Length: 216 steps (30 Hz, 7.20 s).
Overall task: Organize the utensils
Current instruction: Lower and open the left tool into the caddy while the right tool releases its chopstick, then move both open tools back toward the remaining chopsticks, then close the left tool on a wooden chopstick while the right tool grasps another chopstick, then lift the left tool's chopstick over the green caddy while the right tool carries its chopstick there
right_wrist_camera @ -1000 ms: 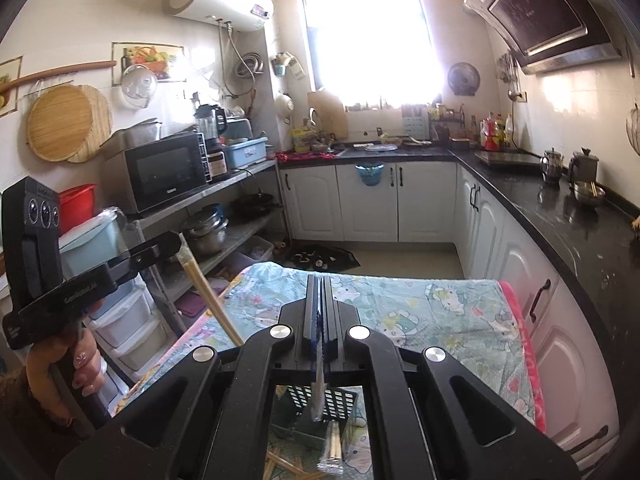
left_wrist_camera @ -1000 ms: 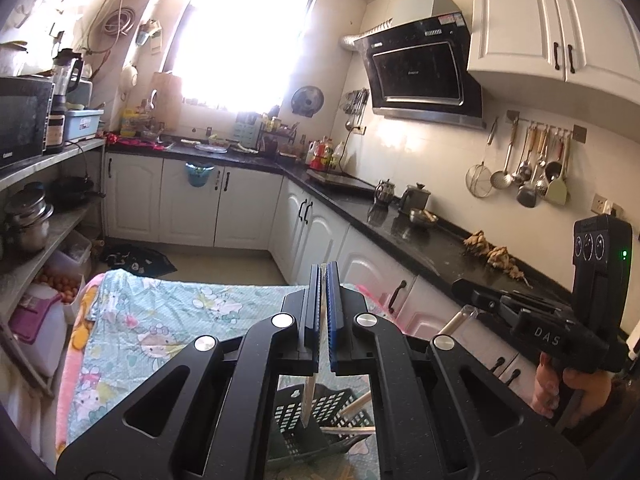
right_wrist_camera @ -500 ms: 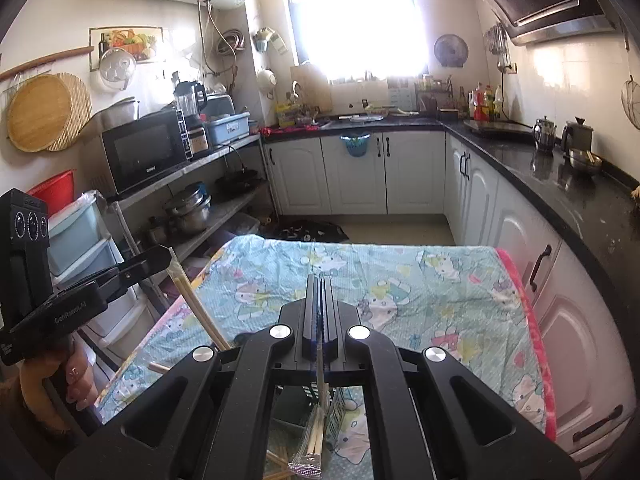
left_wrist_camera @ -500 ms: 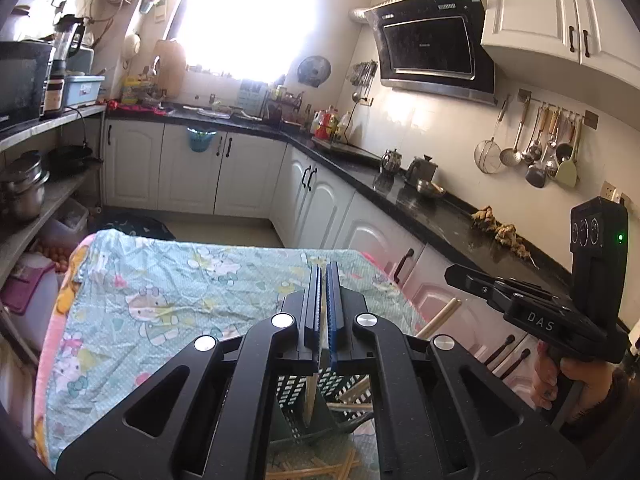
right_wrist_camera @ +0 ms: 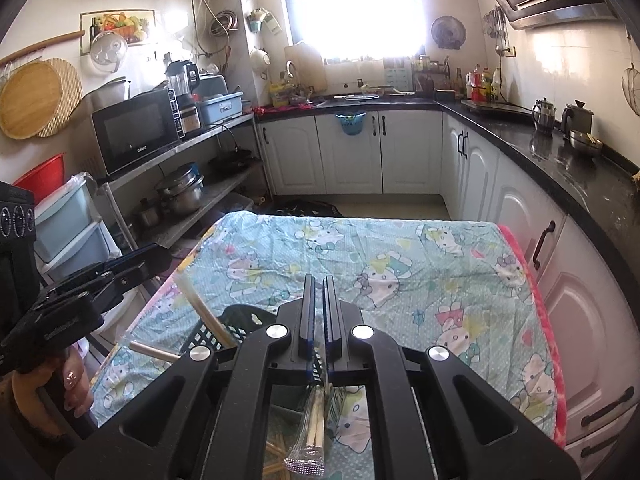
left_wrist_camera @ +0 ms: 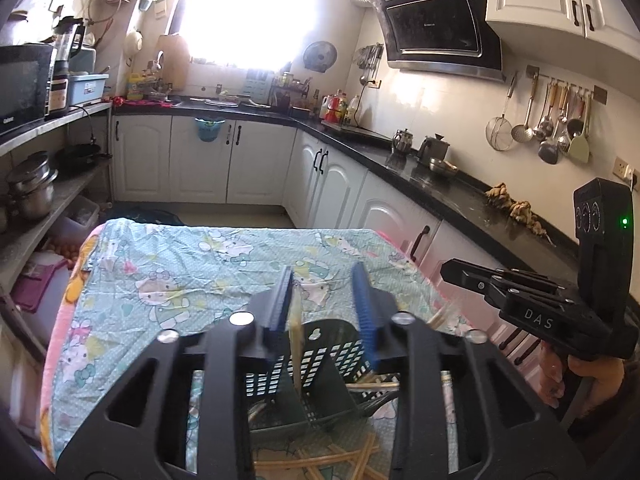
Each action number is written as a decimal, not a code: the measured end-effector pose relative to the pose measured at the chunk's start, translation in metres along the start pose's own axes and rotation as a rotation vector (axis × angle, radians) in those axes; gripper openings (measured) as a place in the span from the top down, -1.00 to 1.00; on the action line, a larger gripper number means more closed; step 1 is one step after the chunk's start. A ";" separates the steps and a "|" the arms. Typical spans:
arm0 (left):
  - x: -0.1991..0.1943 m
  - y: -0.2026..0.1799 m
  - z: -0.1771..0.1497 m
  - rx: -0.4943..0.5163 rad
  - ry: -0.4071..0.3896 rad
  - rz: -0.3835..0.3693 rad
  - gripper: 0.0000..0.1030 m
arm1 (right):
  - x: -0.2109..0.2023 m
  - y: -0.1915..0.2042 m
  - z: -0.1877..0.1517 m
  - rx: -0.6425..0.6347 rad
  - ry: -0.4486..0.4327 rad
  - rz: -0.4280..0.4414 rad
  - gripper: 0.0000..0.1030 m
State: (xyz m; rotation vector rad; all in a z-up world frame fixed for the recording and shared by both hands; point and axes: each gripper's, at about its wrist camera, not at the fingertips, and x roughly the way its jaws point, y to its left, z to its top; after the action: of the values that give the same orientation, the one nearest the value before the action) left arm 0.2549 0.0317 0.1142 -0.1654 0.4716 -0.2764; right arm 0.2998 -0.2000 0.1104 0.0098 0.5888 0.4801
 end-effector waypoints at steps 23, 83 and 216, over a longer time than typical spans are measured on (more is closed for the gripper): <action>-0.076 0.018 -0.016 -0.059 -0.094 0.081 -0.80 | -0.066 0.015 -0.030 -0.030 -0.099 -0.011 -0.27; 0.000 0.077 -0.186 -0.261 0.370 0.076 -0.51 | 0.024 0.025 -0.180 -0.042 0.247 -0.017 -0.30; -0.087 -0.001 0.067 -0.155 -0.101 -0.340 1.00 | -0.114 0.037 0.038 -0.017 -0.370 0.110 0.89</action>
State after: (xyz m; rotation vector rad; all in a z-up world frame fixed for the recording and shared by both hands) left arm 0.2115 0.0628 0.2105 -0.4103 0.3628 -0.5624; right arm 0.2216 -0.2117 0.2085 0.1129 0.2215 0.5741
